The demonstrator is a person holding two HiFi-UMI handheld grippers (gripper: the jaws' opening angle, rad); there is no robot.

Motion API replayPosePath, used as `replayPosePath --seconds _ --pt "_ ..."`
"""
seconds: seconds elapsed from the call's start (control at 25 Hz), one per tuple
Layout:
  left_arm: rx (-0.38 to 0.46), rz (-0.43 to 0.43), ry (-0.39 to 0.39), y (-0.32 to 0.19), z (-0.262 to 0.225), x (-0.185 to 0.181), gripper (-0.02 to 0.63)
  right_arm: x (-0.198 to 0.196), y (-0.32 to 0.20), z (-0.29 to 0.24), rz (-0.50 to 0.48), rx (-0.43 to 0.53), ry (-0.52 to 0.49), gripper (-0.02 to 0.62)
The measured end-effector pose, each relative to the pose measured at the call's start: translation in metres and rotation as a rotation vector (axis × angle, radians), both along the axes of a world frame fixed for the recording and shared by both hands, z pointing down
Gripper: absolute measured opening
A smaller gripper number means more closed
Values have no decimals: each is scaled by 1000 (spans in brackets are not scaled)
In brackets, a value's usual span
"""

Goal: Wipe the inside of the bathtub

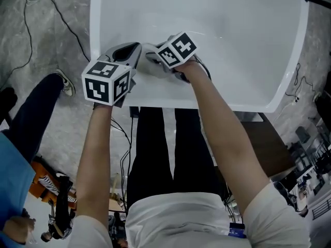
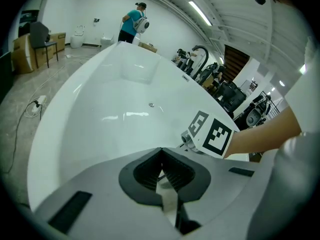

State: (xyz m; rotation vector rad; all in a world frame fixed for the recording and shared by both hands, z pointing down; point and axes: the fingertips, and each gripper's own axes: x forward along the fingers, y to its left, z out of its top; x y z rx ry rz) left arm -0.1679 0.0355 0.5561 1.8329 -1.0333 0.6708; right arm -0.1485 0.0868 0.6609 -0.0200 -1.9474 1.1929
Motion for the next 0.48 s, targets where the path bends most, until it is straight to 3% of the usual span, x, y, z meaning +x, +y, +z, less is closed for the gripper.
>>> replayPosePath --seconds 0.16,0.48 --pt "5 -20 16 -1 -1 -1 11 -23 7 -10 -7 -17 -91 92" --pt "8 -31 30 -7 3 6 11 -28 -11 24 111 -67 -26 92"
